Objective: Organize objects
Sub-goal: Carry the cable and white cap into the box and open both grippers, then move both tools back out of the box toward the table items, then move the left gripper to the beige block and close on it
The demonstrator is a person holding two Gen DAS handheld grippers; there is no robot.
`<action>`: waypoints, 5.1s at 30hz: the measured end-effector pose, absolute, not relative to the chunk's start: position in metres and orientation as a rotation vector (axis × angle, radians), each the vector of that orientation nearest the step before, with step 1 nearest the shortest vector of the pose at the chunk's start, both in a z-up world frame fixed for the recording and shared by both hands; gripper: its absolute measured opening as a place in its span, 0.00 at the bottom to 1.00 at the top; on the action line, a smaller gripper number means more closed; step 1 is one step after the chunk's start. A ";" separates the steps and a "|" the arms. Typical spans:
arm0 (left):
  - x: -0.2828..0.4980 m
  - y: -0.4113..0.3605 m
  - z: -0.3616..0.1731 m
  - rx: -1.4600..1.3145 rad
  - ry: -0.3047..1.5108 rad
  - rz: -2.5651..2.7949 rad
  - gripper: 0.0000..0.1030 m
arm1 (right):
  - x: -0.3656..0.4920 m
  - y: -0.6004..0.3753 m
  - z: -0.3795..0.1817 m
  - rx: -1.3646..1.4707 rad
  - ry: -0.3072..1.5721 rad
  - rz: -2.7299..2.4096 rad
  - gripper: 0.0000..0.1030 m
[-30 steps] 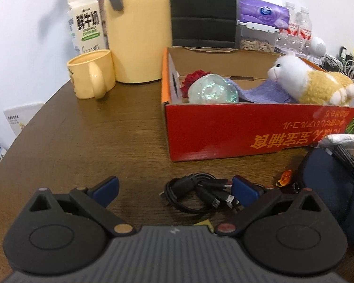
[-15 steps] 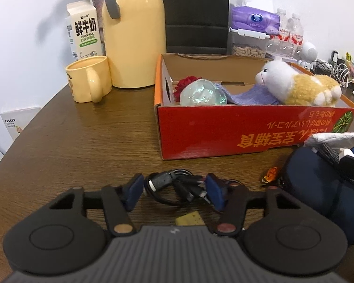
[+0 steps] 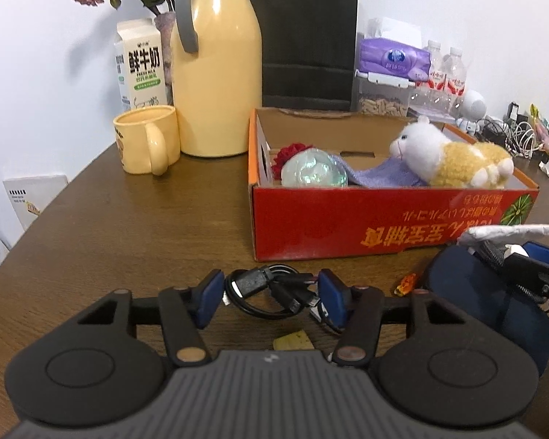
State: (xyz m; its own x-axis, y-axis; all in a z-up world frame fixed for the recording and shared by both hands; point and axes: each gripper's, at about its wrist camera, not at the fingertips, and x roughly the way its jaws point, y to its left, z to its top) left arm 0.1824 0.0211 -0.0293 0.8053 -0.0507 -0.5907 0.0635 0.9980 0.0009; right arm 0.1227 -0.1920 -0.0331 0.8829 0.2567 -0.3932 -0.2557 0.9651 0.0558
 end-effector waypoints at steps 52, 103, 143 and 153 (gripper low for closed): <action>0.313 -0.044 0.026 -0.017 0.479 0.060 1.00 | 0.290 -0.248 0.009 0.073 0.389 0.127 1.00; 0.131 0.031 -0.018 0.076 0.555 0.015 1.00 | 0.082 -0.203 -0.036 -0.090 0.410 0.120 1.00; 0.161 0.013 -0.046 0.022 0.705 -0.030 0.50 | 0.086 -0.197 -0.045 -0.099 0.422 0.145 1.00; 0.153 0.010 -0.043 0.006 0.681 -0.091 0.22 | 0.087 -0.196 -0.047 -0.102 0.427 0.139 1.00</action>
